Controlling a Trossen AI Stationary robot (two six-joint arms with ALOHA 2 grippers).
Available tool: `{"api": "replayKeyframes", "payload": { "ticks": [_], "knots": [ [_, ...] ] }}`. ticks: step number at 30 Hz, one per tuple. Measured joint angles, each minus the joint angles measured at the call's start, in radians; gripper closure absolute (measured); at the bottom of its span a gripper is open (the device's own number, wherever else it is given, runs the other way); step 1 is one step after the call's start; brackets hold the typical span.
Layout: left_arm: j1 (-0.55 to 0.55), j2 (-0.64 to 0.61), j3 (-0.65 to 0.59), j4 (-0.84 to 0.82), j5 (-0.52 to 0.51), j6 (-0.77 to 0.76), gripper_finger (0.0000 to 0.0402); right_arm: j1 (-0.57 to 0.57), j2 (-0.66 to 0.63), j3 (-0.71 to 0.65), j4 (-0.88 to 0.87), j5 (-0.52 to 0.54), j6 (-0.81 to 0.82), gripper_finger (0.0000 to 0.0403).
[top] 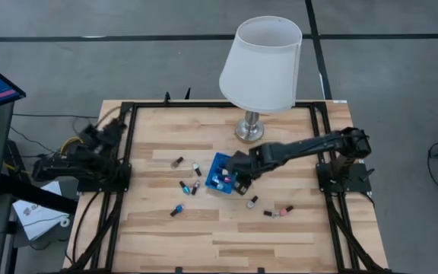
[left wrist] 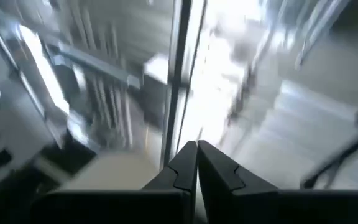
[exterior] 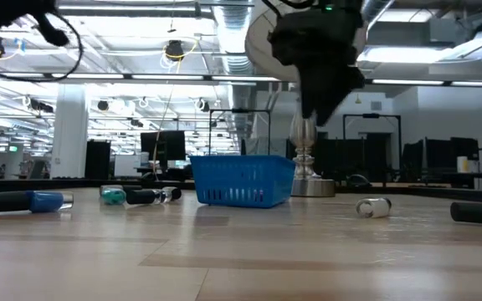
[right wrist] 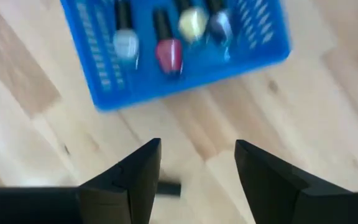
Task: Pick & Place Nail Polish
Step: Put the white nail polish into the blue basket
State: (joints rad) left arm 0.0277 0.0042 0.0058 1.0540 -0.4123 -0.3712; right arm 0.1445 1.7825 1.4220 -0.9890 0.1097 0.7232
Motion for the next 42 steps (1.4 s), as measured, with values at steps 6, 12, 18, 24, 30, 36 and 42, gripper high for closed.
{"api": "replayKeyframes", "payload": {
  "ticks": [6, 12, 18, 24, 30, 36, 42],
  "knots": [
    [0.000, -0.002, 0.000, 0.227, -0.080, 0.032, 0.0394, 0.078, 0.001, -0.086, 0.038, -0.008, -0.077, 0.0203],
    [0.001, -0.002, 0.001, 0.515, -0.077, 0.150, 0.0394, 0.136, 0.000, -0.158, 0.070, -0.056, -0.341, 0.0202],
    [0.002, -0.002, -0.001, 0.516, -0.145, 0.216, 0.0394, 0.141, 0.006, -0.209, 0.141, -0.140, -0.542, 0.0212],
    [0.002, -0.004, -0.001, 0.516, -0.200, 0.216, 0.0394, 0.143, 0.005, -0.255, 0.205, -0.151, -0.739, 0.0214],
    [0.002, -0.004, -0.001, 0.516, -0.200, 0.210, 0.0394, 0.130, 0.005, -0.298, 0.240, -0.139, -0.786, 0.0212],
    [0.002, -0.004, -0.001, 0.516, -0.199, 0.188, 0.0394, 0.122, 0.005, -0.336, 0.303, -0.139, -0.842, 0.0219],
    [0.002, -0.004, -0.001, 0.516, -0.198, 0.180, 0.0394, 0.122, 0.005, -0.380, 0.344, -0.140, -0.855, 0.0224]
  ]
}}
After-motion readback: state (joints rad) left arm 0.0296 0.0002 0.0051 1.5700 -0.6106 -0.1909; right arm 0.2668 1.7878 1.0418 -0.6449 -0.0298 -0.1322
